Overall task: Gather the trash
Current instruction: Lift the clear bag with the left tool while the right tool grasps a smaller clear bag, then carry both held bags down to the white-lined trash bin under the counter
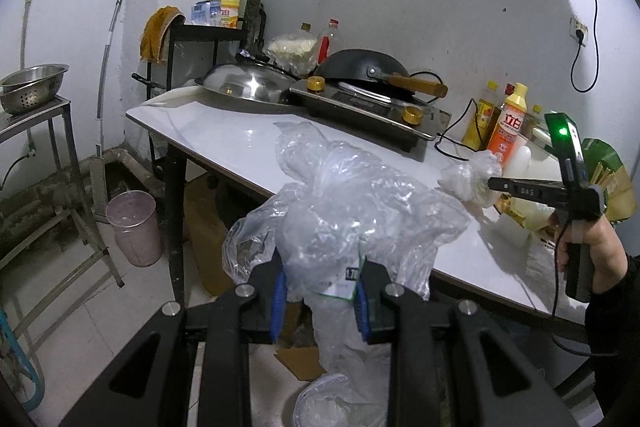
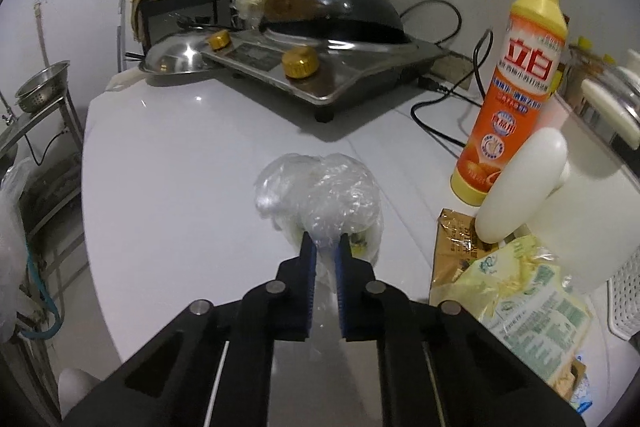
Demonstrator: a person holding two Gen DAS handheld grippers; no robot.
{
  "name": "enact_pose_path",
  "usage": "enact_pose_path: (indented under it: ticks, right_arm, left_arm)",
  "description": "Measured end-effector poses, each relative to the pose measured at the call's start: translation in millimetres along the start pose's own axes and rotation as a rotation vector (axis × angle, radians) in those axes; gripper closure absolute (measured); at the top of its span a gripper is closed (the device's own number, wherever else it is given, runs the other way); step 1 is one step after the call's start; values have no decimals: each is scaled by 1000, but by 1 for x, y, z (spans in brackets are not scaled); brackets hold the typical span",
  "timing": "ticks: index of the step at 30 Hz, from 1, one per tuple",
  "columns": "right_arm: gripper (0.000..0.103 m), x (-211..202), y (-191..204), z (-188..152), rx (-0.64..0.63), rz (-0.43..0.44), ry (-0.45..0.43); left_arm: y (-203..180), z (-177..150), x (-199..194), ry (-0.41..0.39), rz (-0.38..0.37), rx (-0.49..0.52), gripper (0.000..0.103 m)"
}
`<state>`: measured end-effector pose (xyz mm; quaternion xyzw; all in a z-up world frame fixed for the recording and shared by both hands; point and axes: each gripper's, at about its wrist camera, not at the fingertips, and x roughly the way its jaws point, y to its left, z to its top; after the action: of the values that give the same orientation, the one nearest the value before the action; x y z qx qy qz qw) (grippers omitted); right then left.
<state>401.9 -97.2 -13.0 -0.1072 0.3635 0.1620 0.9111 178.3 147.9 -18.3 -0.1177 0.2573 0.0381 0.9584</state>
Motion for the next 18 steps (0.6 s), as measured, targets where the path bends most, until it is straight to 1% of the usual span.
enact_pose_path:
  ticks: [3,11,18]
  right_arm:
    - [99,-17,5,-2,-27,2,-27]
    - [101,-67,21,-9,-81,11,-94]
    - [101,-107,31,-27,-106,26,-132]
  left_arm:
    - [-1,-1,-9,-10,5,-3,76]
    - [-8,-9,-33,-21,1,2,76]
    - [-18,-21,-54,-22,-6,8,76]
